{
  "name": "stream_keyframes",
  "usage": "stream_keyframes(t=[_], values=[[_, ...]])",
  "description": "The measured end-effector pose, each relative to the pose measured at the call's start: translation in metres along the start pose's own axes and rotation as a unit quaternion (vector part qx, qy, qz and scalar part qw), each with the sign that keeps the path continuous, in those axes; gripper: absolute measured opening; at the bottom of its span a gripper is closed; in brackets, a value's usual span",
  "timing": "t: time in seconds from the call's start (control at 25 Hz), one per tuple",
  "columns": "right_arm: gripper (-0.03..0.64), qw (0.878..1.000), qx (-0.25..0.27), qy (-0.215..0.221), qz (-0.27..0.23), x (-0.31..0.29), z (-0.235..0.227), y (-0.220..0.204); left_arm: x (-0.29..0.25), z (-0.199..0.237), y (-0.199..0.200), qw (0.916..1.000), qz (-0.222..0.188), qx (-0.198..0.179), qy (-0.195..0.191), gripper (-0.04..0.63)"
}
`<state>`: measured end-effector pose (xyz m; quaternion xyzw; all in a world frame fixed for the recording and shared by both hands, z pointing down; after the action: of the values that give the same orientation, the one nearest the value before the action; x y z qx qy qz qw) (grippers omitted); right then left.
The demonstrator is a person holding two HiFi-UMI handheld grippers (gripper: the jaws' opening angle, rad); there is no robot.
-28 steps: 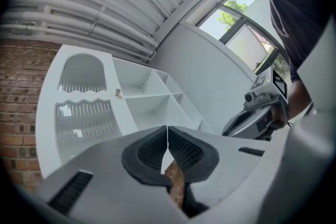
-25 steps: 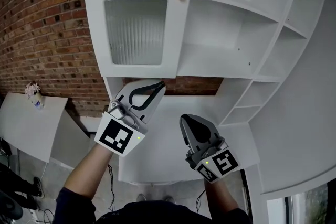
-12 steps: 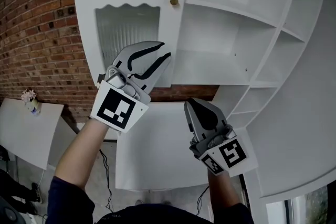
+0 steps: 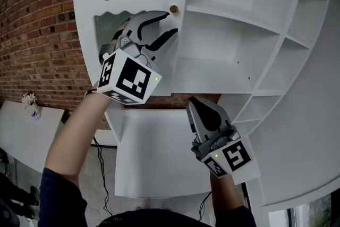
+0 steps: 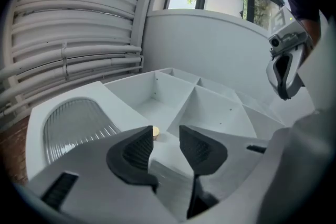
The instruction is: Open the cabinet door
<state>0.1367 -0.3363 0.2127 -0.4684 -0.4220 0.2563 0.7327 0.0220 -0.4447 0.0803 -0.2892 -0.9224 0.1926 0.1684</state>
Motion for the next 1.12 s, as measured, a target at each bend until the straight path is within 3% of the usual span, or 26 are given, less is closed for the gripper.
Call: stream_keyframes(t=[0.2, 0.6, 0.72, 1.12], values=[[0.023, 1.0, -0.002, -0.004, -0.002, -0.001, -0.007, -0.002, -0.016, 0.019, -0.002, 0.9992, 0.023, -0.031, 0.008, 0.147], [0.023, 1.0, 0.001, -0.011, -0.001, -0.005, -0.017, -0.004, -0.04, 0.028, -0.004, 0.9969, 0.061, -0.05, -0.007, 0.125], [0.023, 1.0, 0.001, -0.012, -0.002, -0.006, -0.02, -0.005, -0.042, 0.027, -0.005, 0.9966, 0.063, -0.054, -0.001, 0.096], [0.023, 1.0, -0.007, -0.014, -0.004, -0.008, -0.021, -0.006, -0.039, 0.025, -0.003, 0.9969, 0.059, -0.051, 0.007, 0.087]])
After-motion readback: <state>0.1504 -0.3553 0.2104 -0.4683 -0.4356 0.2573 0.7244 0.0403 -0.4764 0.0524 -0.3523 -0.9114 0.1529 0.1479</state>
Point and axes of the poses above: the fingertips, and each gripper's own axes: x backward along the fingers, z to its left, y out of its top, the point moved 6 cm from there along x, backward along the fingers, and after that the axes turned 6 degrees about -y, right-handed, at the moved point
